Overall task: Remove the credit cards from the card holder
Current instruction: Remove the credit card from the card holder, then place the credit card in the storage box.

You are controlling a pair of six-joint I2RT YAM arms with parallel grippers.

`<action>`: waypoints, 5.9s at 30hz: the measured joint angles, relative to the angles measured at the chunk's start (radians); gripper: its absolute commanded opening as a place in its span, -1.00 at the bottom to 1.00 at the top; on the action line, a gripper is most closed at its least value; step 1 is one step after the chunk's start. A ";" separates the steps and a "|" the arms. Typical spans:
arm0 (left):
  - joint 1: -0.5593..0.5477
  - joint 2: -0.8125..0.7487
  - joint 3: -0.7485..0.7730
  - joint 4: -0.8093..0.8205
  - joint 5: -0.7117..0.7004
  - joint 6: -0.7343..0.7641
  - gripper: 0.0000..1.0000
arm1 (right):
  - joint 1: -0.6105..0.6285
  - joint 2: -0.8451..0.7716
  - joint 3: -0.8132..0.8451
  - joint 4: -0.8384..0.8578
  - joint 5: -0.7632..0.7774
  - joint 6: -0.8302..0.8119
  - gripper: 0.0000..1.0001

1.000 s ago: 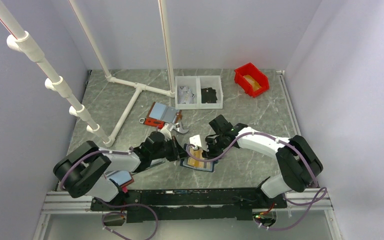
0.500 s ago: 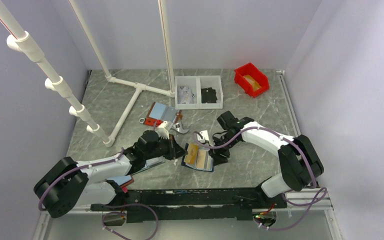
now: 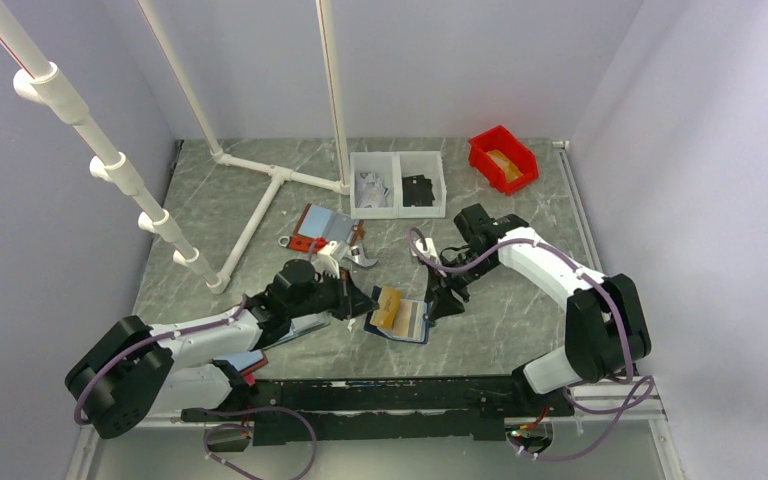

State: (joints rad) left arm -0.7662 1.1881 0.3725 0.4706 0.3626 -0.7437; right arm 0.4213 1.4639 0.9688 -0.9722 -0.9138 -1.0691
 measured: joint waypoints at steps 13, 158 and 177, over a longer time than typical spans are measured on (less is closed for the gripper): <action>0.000 0.002 0.047 0.005 0.064 0.009 -1.00 | -0.092 -0.011 0.019 -0.042 -0.100 -0.005 0.13; 0.383 -0.097 0.520 -0.792 -0.094 0.669 0.99 | -0.629 0.682 0.756 0.846 0.530 1.444 -1.00; 0.383 -0.124 0.489 -0.740 -0.152 0.718 0.99 | -0.629 0.747 0.802 0.845 0.531 1.394 -0.49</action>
State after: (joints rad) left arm -0.3828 1.0645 0.8612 -0.2691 0.2108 -0.0257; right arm -0.2081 2.2112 1.7710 -0.1268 -0.3832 0.3252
